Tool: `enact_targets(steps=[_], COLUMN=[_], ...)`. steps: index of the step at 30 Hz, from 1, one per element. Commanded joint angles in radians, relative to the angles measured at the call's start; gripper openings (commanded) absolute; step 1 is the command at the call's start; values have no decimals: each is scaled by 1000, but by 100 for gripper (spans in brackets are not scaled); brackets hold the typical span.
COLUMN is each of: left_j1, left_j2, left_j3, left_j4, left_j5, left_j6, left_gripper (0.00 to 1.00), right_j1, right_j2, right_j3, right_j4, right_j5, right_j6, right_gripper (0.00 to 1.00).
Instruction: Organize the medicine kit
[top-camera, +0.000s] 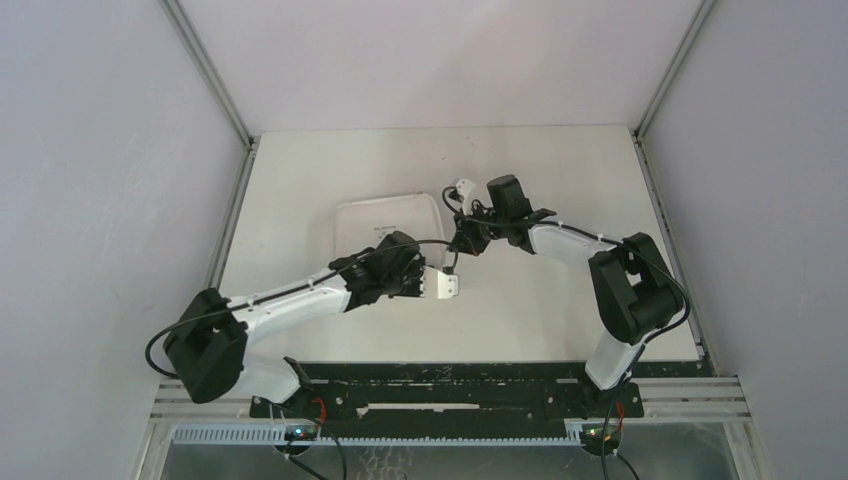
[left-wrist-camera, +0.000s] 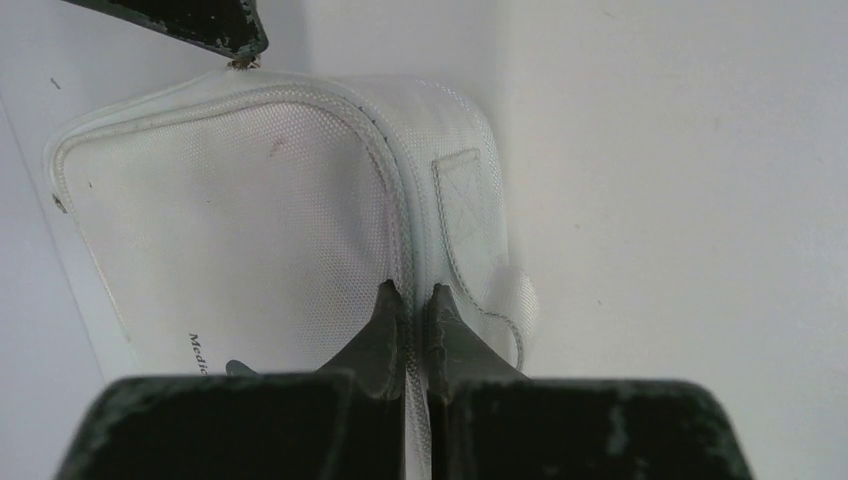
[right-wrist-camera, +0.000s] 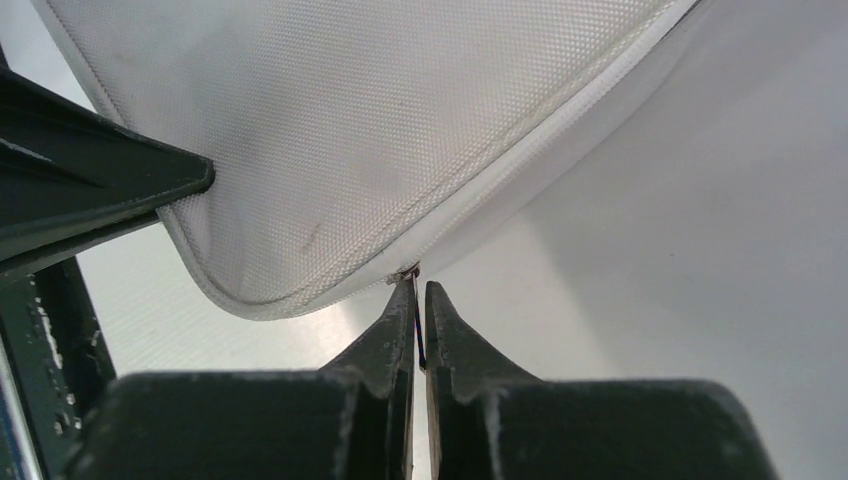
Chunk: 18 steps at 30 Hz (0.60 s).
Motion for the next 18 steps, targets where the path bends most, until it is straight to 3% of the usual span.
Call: enact_targets(steps=[1, 10, 18], left_j1=[2, 24, 18], left_j2=[-140, -218, -220], left_j3=[-55, -111, -125], left_j4=[-199, -338, -380], left_j5=[123, 247, 300], left_j6=[101, 262, 391], left_gripper=[0, 0, 0], right_j1=[-21, -15, -7], right_j2=[19, 4, 27], right_j3=[-2, 14, 59], right_j4=[56, 85, 131], right_j5=[257, 412, 431], right_j6=[38, 48, 32], right_gripper=[0, 0, 0])
